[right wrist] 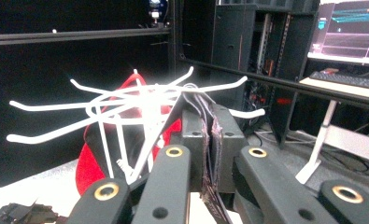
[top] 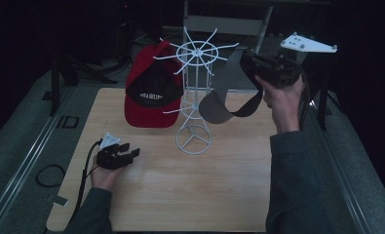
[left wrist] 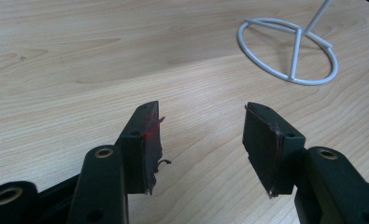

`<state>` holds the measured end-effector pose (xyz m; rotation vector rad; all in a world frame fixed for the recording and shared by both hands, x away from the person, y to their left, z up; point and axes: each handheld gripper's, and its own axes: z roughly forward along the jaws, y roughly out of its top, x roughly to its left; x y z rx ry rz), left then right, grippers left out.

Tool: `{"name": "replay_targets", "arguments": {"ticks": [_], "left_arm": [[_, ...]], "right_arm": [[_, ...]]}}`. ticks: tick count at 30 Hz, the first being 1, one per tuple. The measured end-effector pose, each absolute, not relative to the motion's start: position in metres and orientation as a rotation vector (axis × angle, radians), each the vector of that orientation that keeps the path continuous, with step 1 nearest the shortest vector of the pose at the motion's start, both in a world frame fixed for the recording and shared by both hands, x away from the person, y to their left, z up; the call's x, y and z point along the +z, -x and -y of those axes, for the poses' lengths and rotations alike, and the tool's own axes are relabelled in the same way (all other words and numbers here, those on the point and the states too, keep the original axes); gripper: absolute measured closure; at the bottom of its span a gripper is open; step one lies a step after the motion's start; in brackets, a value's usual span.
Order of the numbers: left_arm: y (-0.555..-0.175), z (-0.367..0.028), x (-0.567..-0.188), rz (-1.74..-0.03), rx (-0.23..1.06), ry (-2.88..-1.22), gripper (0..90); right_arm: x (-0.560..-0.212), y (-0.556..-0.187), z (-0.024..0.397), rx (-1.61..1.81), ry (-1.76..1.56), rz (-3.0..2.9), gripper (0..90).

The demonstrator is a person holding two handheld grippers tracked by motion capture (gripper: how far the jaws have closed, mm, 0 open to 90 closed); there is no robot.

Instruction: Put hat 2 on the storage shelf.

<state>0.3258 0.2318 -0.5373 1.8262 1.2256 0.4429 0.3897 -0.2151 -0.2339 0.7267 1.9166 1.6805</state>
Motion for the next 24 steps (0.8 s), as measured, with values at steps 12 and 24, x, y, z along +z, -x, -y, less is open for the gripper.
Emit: {"name": "replay_targets", "arguments": {"ticks": [12,24], "left_arm": [[-0.326,-0.232,-0.538,-1.228,0.442,-1.829,47.3],[-0.325,-0.231,-0.538,-1.227,0.443,-1.830,47.1]], "right_arm": [[-0.257,-0.397,0.209,1.626,-0.762,-1.985,84.7],[-0.264,-0.393,0.223,1.607,-0.786,-1.956,58.3]]}}
